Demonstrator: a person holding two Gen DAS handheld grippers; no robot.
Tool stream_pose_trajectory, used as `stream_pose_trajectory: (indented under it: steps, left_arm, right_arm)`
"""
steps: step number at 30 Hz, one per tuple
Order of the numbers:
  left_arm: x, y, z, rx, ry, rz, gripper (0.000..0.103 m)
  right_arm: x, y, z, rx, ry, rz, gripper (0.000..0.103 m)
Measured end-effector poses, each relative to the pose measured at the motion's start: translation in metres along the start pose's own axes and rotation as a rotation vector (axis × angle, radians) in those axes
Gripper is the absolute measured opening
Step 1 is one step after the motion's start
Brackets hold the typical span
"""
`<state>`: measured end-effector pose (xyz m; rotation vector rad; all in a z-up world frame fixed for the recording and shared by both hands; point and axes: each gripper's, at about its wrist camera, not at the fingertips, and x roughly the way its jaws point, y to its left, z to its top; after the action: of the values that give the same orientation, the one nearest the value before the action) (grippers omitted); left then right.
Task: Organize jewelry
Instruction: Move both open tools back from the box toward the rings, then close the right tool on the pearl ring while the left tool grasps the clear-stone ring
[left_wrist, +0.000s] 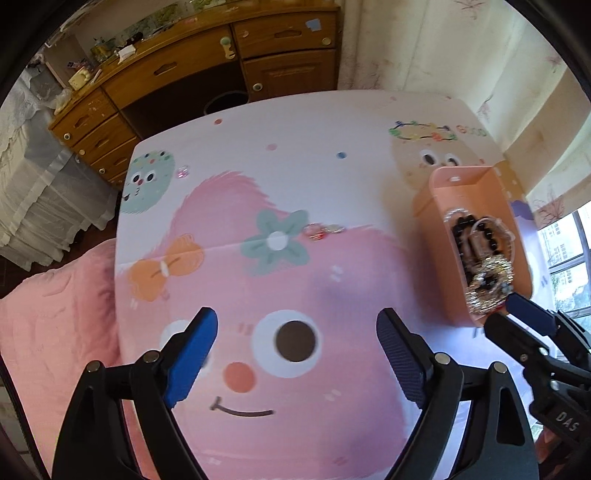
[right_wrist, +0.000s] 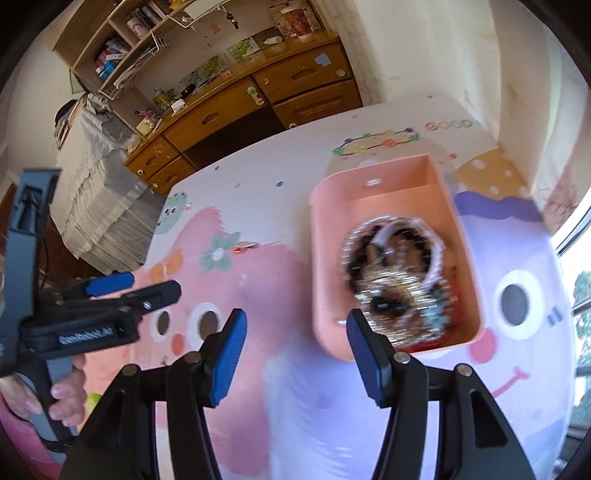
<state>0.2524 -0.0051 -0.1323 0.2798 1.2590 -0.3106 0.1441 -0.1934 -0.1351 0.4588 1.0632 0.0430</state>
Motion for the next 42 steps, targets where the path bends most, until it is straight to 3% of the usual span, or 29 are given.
stream_pose_trajectory:
  steps: [7, 13, 18, 26, 33, 42]
  left_arm:
    - [0.017, 0.059, 0.005, -0.024, -0.006, 0.014, 0.087]
    - [0.039, 0.106, 0.030, -0.056, -0.019, -0.004, 0.087]
    - [0.066, 0.134, 0.057, -0.102, -0.064, -0.049, 0.087]
    - [0.113, 0.169, 0.086, -0.200, -0.127, -0.055, 0.087]
    - [0.132, 0.188, 0.096, -0.259, -0.218, -0.043, 0.087]
    - [0.145, 0.187, 0.108, -0.268, -0.292, -0.011, 0.081]
  right_arm:
    - [0.035, 0.041, -0.002, 0.018, 0.041, 0.009, 0.057]
    - [0.065, 0.066, 0.006, 0.043, 0.029, -0.004, 0.056]
    - [0.093, 0.079, 0.014, 0.021, -0.007, -0.056, 0.056]
    - [0.138, 0.089, 0.025, -0.090, -0.080, -0.206, 0.056]
    - [0.150, 0.100, 0.029, -0.209, -0.121, -0.305, 0.044]
    - [0.159, 0.097, 0.033, -0.214, -0.099, -0.294, 0.028]
